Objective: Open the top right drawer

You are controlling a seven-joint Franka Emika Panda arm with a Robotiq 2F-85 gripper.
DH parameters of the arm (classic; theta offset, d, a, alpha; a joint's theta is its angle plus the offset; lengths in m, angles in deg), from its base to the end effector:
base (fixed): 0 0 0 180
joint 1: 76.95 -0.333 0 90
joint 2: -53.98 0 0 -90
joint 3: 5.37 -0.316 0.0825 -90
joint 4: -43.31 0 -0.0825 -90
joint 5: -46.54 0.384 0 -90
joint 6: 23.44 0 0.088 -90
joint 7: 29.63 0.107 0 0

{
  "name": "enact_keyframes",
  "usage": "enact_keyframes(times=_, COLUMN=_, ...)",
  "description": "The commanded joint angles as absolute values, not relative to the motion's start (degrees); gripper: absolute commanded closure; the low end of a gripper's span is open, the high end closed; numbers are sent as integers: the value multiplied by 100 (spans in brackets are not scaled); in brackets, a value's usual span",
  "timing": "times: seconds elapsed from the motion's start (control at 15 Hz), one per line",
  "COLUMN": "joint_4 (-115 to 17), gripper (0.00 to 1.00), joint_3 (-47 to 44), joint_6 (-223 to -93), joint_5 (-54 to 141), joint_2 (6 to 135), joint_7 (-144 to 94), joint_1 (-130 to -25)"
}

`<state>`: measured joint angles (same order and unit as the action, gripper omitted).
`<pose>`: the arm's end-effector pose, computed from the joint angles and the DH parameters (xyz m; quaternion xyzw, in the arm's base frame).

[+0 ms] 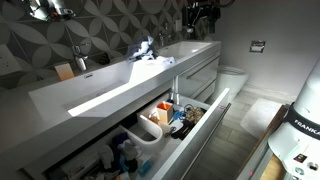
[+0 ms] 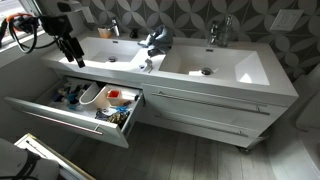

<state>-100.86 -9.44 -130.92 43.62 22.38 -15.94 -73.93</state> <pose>0.3693 0.0037 0.4595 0.9923 -0.1072 -0.0395 0.0477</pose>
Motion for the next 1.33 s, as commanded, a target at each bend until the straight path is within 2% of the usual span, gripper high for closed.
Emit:
enact_keyframes(times=0.0, joint_4=-9998, gripper=0, joint_3=-403, joint_6=-13550, joint_5=4648, joint_2=2551, joint_7=-1608, joint_1=-7125)
enact_keyframes(times=0.53, joint_4=-9604, gripper=0, joint_3=1048, joint_6=-15121, joint_5=6169, joint_2=4111, joint_7=-2344, joint_1=-6641)
enact_keyframes(times=0.87, joint_4=-9178, gripper=0, joint_3=1149, joint_6=-16447, joint_5=7434, joint_2=5292, joint_7=-2531, joint_1=-6637)
enact_keyframes(times=1.27, joint_4=-8404, gripper=0, joint_3=1042, joint_6=-16656, joint_5=8119, joint_2=6876, joint_7=-2699, joint_1=-6157)
